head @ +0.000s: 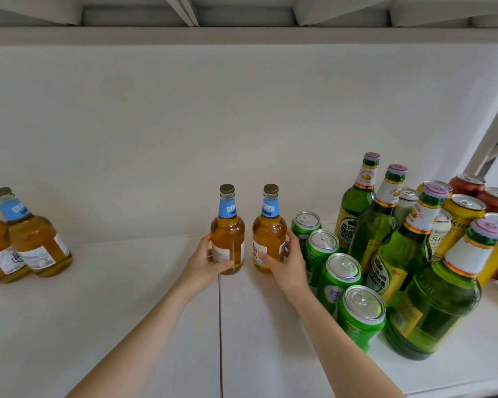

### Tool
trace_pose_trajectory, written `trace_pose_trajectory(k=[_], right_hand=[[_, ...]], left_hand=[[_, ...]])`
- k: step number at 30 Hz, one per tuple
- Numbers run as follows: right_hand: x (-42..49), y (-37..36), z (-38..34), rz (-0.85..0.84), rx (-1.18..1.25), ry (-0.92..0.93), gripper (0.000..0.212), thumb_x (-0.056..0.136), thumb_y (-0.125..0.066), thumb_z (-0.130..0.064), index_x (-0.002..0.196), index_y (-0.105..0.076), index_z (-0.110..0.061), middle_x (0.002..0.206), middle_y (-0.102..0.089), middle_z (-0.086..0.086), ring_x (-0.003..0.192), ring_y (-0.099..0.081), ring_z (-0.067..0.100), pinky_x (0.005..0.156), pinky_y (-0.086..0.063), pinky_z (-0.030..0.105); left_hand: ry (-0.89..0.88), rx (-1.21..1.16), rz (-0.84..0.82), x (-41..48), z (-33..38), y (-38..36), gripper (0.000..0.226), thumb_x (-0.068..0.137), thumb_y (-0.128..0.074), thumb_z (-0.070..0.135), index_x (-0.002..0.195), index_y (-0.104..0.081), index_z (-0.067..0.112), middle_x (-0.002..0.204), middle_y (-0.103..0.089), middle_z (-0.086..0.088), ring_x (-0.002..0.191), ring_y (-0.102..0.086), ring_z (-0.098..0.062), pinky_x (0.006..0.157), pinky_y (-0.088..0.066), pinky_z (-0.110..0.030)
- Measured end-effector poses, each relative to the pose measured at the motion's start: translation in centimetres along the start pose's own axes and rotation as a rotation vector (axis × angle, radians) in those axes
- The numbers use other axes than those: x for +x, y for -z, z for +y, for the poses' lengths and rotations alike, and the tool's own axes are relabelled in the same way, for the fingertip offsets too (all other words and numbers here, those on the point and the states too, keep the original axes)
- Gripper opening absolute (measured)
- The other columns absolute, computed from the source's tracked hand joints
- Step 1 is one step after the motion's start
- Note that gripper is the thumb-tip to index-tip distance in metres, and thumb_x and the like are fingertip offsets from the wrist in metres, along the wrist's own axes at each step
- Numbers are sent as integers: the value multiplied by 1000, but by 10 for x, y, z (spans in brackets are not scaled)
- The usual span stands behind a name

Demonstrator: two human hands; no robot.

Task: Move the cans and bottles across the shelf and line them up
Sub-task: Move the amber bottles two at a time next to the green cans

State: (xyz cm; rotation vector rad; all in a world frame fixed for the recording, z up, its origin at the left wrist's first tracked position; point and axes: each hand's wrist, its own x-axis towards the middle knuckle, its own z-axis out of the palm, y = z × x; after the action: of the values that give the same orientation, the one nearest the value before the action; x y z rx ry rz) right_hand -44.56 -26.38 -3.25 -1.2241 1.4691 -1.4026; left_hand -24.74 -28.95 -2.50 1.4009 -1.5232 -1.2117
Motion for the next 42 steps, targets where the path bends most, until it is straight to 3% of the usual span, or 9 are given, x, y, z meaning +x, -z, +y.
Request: trace_pose_trajectory(k=[4,11,16,21,26,31,35,38,42], right_hand=[[-2,-2,1,3,-9,20,76,82,-76,-17,145,-34,-23,127,-48,-13,112,-46,2,92,-43,21],[0,-4,5,25,5,19,75,82,-76,-16,144,-35,-23,125,-50,-13,113,-49,5,93,-45,24],[8,-7,9,43,-6,4,78,81,-77,-18,146,-35,-21,133,-53,-5,118,-52,11,102,-48,36],[10,-6,7,31,3,4,77,81,-77,-16,145,-35,-22,126,-52,-10,111,-51,5,95,-46,26],[9,-5,7,38,1,-17,78,80,-78,-15,145,-36,-22,127,-54,-9,114,-53,7,100,-47,31],[8,-6,5,67,-40,-15,78,79,-79,-18,144,-37,-24,136,-55,-5,123,-53,13,103,-48,38],[1,-5,-2,95,-94,-10,77,80,-78,-21,145,-36,-23,136,-54,-6,122,-52,10,101,-46,30],[-10,-3,-11,103,-148,17,75,82,-76,-20,145,-35,-23,131,-53,-9,114,-49,1,94,-42,20],[-30,-3,-20,149,-309,85,72,81,-76,-31,142,-38,-29,128,-56,-11,114,-54,5,96,-49,30]], left_hand=[[-24,46,41,4,-4,-9,79,81,-79,29,145,-33,29,136,-56,-1,121,-57,-22,101,-50,-40],[-52,52,63,5,-4,-20,78,82,-78,28,145,-31,28,139,-54,0,122,-56,-22,102,-50,-40],[-57,52,75,6,-4,-23,78,83,-77,25,146,-31,28,139,-54,0,123,-56,-21,102,-50,-39],[-58,55,98,9,-6,-26,77,84,-76,23,146,-30,27,140,-54,0,123,-56,-21,103,-49,-38],[-72,102,89,10,-7,-25,79,84,-76,25,147,-30,27,140,-55,0,123,-57,-21,103,-49,-39],[-162,325,38,5,0,-17,73,88,-71,31,148,-31,24,134,-53,11,120,-54,-13,100,-47,-30],[-255,615,81,6,-8,0,67,93,-58,43,152,-28,28,136,-57,-3,125,-51,-25,106,-42,-43],[-252,800,110,0,-9,8,64,99,-44,45,156,-20,25,151,-41,-10,140,-35,-30,115,-30,-43],[-349,976,162,-22,-4,16,60,101,-46,35,155,-24,22,157,-32,-15,146,-27,-34,116,-24,-43]])
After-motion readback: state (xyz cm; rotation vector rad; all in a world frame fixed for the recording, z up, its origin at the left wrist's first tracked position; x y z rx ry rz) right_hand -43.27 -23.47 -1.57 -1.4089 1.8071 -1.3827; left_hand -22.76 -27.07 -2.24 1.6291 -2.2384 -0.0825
